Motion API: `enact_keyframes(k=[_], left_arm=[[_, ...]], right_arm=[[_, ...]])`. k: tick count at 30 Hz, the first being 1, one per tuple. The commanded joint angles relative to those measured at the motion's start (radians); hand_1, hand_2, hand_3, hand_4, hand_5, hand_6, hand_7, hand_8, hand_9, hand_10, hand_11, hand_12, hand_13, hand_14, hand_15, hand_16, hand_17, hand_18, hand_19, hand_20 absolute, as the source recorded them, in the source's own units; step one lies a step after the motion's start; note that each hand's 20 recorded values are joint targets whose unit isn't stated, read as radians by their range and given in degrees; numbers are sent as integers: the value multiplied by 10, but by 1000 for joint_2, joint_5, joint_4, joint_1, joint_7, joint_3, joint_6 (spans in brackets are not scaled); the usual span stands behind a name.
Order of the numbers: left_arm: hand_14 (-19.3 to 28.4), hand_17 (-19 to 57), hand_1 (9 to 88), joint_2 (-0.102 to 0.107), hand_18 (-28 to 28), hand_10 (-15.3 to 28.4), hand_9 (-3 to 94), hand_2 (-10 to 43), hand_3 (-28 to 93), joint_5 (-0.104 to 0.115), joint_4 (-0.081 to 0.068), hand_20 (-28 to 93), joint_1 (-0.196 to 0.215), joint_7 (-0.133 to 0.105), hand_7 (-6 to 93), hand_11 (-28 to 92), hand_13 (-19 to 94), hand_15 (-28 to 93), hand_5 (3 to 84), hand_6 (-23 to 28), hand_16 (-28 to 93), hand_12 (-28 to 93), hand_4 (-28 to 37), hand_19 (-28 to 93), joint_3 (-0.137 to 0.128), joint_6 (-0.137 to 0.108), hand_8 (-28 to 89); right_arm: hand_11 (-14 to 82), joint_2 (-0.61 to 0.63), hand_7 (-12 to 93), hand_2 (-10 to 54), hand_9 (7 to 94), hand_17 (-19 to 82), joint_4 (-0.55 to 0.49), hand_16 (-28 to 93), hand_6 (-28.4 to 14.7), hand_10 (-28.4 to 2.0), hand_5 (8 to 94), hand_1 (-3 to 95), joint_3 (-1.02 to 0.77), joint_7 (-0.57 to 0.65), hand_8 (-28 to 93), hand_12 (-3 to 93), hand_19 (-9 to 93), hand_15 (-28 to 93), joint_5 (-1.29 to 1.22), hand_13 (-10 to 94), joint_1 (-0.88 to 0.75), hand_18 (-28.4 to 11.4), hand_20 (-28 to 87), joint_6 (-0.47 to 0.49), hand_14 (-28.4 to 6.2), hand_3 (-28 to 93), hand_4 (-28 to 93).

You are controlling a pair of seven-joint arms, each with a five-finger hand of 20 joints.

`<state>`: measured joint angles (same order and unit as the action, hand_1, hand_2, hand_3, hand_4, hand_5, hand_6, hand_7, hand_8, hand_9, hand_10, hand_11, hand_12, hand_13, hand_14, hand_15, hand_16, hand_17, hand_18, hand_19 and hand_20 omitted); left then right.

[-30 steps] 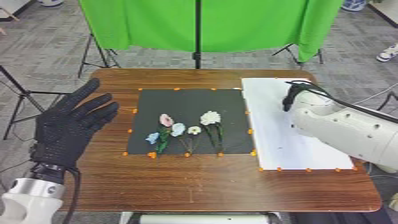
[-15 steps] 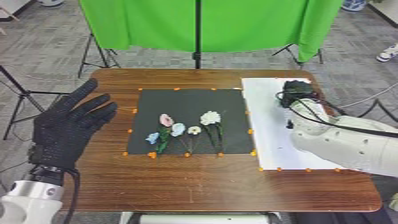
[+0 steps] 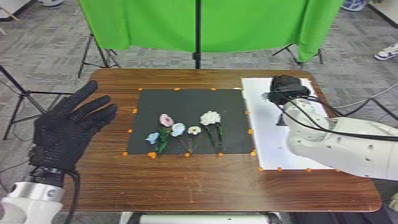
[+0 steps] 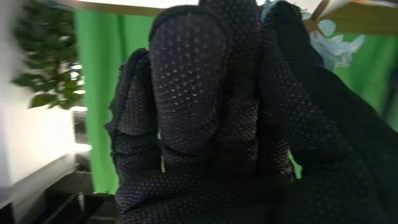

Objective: Arrange flowers

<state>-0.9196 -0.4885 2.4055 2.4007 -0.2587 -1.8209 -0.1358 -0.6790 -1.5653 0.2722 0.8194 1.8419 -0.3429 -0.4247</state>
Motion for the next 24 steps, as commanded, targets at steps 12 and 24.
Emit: enact_keyframes(k=[12, 24], left_arm=[[283, -46, 232, -14, 284, 210, 315, 76, 764, -7, -10, 386, -23, 38, 163, 254, 242, 448, 333, 81, -74, 107, -250, 519, 16, -9, -107], [283, -46, 233, -15, 284, 210, 315, 76, 764, -7, -16, 386, -30, 66, 162, 254, 241, 447, 333, 82, -74, 108, -249, 520, 13, 2, -106]], right_arm=[[118, -15, 152, -95, 937, 383, -198, 216, 54, -52, 875, 534, -27, -110, 20, 280, 879, 551, 8, 844, -55, -167, 180, -5, -21, 663, -283], [112, -4, 150, -95, 936, 379, -252, 214, 54, -49, 871, 527, 27, -101, 22, 283, 880, 555, 48, 839, -59, -167, 178, 0, -24, 668, -283]])
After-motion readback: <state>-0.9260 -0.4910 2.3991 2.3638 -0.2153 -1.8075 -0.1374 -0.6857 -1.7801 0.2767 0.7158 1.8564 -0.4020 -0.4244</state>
